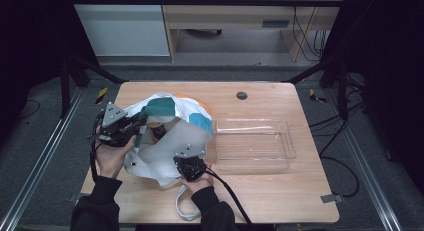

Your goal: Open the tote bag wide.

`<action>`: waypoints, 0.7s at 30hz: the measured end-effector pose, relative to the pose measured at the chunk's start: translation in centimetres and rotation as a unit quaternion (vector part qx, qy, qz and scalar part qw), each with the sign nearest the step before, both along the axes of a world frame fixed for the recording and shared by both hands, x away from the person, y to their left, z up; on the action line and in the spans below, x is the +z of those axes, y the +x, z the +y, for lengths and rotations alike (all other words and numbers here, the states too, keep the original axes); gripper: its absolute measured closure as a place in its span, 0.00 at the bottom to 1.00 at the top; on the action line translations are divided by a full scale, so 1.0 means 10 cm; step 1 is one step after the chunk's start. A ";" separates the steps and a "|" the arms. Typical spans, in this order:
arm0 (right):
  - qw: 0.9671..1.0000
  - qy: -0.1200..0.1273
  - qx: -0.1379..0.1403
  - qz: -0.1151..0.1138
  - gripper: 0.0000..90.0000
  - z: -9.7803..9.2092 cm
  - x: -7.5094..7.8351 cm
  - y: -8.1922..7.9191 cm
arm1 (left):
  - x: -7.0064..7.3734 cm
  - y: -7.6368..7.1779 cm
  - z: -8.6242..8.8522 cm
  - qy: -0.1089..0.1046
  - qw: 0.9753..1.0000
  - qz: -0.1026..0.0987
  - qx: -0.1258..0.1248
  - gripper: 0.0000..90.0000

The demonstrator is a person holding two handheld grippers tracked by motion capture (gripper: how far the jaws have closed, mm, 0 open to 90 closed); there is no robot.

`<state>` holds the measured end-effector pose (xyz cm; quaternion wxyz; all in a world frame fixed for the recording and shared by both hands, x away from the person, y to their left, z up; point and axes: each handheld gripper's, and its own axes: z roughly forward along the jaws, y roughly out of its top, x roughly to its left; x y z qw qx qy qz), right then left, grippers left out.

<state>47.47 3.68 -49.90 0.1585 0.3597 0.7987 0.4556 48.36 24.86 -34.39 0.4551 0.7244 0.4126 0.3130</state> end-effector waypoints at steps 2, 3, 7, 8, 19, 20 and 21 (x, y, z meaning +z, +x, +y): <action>1.000 -0.003 0.002 0.000 1.00 0.02 -0.02 0.01 | 0.00 0.00 0.00 0.000 1.000 -0.001 0.000 0.89; 1.000 -0.005 0.003 -0.001 1.00 0.03 -0.04 0.02 | 0.00 0.00 0.00 0.000 1.000 -0.001 0.000 0.89; 1.000 -0.005 0.000 0.012 1.00 0.04 -0.06 0.04 | 0.00 0.00 0.00 -0.002 1.000 -0.001 0.001 0.89; 1.000 -0.006 0.000 0.013 1.00 0.03 -0.06 0.04 | 0.00 0.01 0.00 -0.002 1.000 -0.001 0.002 0.89; 0.999 -0.040 -0.002 0.034 1.00 0.06 -0.10 0.06 | 0.05 0.04 0.01 -0.012 1.000 0.000 0.012 0.89; 0.999 -0.040 -0.002 0.035 1.00 0.06 -0.10 0.06 | 0.05 0.05 0.01 -0.013 1.000 0.001 0.013 0.89; 0.999 -0.039 -0.002 0.035 1.00 0.06 -0.10 0.06 | 0.06 0.06 0.01 -0.013 1.000 0.000 0.013 0.89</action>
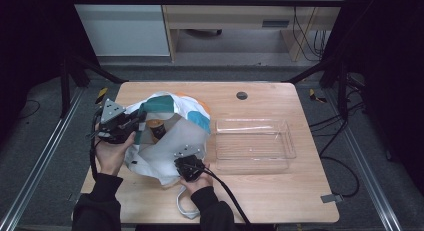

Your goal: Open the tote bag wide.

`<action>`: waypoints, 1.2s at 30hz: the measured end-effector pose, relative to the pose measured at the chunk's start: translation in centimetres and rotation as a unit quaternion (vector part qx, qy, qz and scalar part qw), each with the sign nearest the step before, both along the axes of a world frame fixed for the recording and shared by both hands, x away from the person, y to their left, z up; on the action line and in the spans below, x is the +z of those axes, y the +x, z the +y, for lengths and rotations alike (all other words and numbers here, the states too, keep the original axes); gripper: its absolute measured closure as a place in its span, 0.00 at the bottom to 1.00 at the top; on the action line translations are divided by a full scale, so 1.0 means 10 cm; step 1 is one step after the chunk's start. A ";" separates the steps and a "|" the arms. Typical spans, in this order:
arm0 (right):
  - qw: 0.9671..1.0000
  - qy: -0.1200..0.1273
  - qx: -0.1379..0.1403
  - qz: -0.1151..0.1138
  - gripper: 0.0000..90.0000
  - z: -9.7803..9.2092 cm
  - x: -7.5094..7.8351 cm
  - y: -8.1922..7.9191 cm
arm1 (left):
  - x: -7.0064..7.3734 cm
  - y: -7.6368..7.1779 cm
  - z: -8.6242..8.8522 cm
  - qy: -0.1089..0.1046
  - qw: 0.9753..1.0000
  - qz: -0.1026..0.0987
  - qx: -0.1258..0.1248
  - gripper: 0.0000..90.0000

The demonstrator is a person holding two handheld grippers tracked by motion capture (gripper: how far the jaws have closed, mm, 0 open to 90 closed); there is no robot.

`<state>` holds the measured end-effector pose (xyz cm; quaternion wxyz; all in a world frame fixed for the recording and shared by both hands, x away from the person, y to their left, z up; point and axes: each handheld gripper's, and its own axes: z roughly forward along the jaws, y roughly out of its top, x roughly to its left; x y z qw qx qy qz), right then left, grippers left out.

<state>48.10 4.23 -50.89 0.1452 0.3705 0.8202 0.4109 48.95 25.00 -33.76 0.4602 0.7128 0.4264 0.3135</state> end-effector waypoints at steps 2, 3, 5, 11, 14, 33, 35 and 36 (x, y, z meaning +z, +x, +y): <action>1.000 -0.002 -0.002 -0.003 1.00 0.01 0.00 0.00 | 0.02 0.02 0.00 -0.002 1.000 0.000 0.004 0.89; 1.000 -0.004 0.000 -0.005 1.00 0.01 0.00 -0.01 | 0.03 0.02 0.00 -0.002 1.000 0.000 0.005 0.89; 1.000 -0.006 0.000 -0.008 1.00 0.01 0.00 -0.01 | 0.04 0.04 0.01 -0.004 1.000 -0.001 0.010 0.89; 1.000 -0.006 -0.003 -0.005 1.00 0.01 0.00 -0.02 | 0.06 0.11 0.00 -0.006 1.000 0.000 0.024 0.89; 1.000 -0.009 -0.004 -0.007 1.00 0.01 0.00 -0.02 | 0.08 0.15 0.00 -0.005 1.000 0.000 0.030 0.89; 1.000 -0.010 -0.003 -0.008 1.00 0.01 0.00 -0.05 | 0.12 0.53 0.00 0.007 0.998 0.013 0.067 0.88; 1.000 -0.010 -0.003 -0.008 1.00 0.01 0.00 -0.05 | 0.10 0.58 0.01 0.006 0.997 0.015 0.071 0.88; 1.000 -0.011 -0.002 -0.009 1.00 0.01 0.00 -0.05 | 0.09 0.60 0.02 0.007 0.997 0.017 0.073 0.88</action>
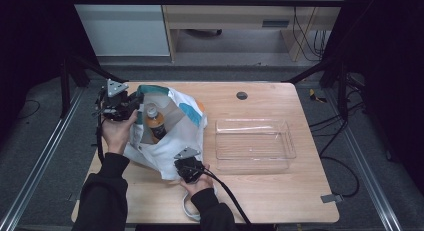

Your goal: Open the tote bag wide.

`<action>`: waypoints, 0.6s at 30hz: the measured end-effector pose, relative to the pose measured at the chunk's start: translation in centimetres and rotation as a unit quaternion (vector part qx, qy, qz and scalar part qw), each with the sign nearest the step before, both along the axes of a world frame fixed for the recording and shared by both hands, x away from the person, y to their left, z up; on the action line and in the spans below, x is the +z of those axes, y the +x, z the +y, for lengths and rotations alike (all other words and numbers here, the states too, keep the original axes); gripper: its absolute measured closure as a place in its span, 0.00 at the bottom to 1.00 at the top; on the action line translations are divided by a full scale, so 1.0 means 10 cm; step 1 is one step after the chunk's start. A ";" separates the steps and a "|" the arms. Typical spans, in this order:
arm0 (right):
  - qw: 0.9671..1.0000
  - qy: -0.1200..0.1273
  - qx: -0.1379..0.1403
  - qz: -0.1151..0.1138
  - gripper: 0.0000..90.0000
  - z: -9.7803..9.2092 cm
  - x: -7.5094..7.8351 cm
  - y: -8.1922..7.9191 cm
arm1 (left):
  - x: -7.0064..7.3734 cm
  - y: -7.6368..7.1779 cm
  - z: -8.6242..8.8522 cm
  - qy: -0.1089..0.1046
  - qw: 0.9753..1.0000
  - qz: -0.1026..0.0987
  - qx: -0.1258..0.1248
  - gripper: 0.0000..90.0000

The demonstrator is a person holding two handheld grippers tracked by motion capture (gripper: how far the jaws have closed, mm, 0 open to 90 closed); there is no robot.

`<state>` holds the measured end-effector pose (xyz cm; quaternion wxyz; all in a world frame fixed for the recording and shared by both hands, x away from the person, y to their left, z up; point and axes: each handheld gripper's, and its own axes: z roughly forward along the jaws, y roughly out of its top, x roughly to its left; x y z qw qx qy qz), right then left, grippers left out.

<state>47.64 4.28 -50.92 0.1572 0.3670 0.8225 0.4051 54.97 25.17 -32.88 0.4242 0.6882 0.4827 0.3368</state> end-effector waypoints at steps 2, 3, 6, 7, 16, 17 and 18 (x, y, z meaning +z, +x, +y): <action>1.000 0.002 0.000 0.002 1.00 0.00 0.00 0.00 | -0.02 0.04 0.01 0.001 1.000 0.002 0.003 0.88; 1.000 0.002 0.000 0.001 1.00 0.00 0.00 0.00 | -0.04 0.06 0.02 0.003 1.000 0.003 0.006 0.88; 1.000 0.001 0.000 -0.001 1.00 0.00 0.00 0.00 | -0.07 0.12 0.03 0.008 1.000 0.008 0.011 0.88; 1.000 0.001 0.000 -0.001 1.00 0.00 0.00 0.00 | -0.08 0.14 0.04 0.010 1.000 0.010 0.011 0.88; 1.000 0.000 0.002 -0.002 1.00 0.00 0.00 0.00 | -0.19 0.31 0.11 0.016 0.999 0.025 0.028 0.88; 1.000 0.000 0.002 -0.002 1.00 0.00 0.00 0.00 | -0.21 0.33 0.12 0.015 0.999 0.030 0.029 0.88; 1.000 0.001 0.002 -0.001 1.00 0.00 0.00 0.00 | -0.23 0.35 0.13 0.016 0.999 0.032 0.030 0.88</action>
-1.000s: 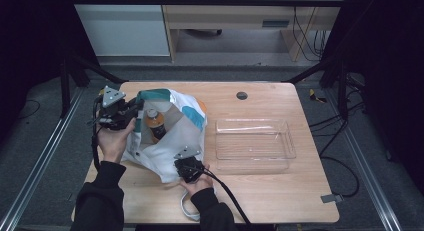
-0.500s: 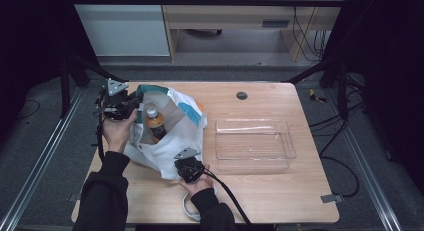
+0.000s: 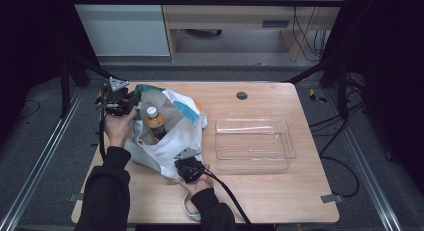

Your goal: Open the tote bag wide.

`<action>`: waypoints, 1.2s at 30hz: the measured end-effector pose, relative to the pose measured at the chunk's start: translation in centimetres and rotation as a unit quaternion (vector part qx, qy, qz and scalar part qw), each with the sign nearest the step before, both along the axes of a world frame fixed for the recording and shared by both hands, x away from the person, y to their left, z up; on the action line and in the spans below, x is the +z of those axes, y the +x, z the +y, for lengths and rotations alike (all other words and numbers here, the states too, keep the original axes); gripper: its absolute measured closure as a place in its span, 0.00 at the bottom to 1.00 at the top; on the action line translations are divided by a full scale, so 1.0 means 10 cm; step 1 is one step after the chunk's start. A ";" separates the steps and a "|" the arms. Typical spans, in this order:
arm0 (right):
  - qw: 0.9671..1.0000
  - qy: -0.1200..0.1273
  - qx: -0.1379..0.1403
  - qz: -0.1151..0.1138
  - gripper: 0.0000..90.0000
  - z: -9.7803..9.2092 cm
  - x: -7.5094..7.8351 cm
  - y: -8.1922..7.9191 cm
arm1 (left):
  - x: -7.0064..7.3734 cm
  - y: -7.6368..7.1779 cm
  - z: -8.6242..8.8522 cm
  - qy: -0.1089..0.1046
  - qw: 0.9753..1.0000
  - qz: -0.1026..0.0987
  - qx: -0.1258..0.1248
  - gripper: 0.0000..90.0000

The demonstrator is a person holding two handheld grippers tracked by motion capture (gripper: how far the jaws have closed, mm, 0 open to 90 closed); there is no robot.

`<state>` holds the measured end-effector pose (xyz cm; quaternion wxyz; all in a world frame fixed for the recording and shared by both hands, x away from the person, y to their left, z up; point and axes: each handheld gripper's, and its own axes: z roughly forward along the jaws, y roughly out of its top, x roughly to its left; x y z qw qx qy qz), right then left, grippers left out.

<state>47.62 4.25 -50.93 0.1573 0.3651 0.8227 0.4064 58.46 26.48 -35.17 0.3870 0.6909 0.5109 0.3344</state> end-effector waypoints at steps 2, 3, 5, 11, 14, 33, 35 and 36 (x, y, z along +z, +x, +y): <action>1.000 0.000 0.001 0.000 1.00 0.00 0.00 0.00 | -0.05 0.03 0.01 0.002 1.000 0.004 0.003 0.88; 1.000 -0.001 0.001 -0.002 1.00 0.00 0.00 0.00 | -0.07 0.05 0.01 0.002 1.000 0.006 0.004 0.88; 1.000 0.001 0.002 -0.001 1.00 0.00 0.00 0.00 | -0.12 0.08 0.01 0.006 1.000 0.011 0.004 0.88; 1.000 0.002 0.004 0.002 1.00 -0.01 0.00 0.00 | -0.30 0.16 0.04 0.005 1.000 0.027 0.009 0.88; 1.000 0.004 0.003 0.005 1.00 -0.01 0.00 0.00 | -0.35 0.17 0.08 -0.002 1.000 0.030 0.008 0.87; 1.000 0.008 0.001 0.007 1.00 -0.01 0.00 0.01 | -0.16 -0.46 0.33 -0.034 0.999 -0.028 -0.019 0.52; 1.000 0.012 0.001 0.010 1.00 -0.02 0.00 0.01 | -0.15 -0.60 0.33 -0.033 0.999 -0.029 -0.025 0.51; 1.000 0.012 0.000 0.012 1.00 -0.02 0.00 0.01 | -0.16 -0.66 0.32 -0.030 0.999 -0.029 -0.024 0.51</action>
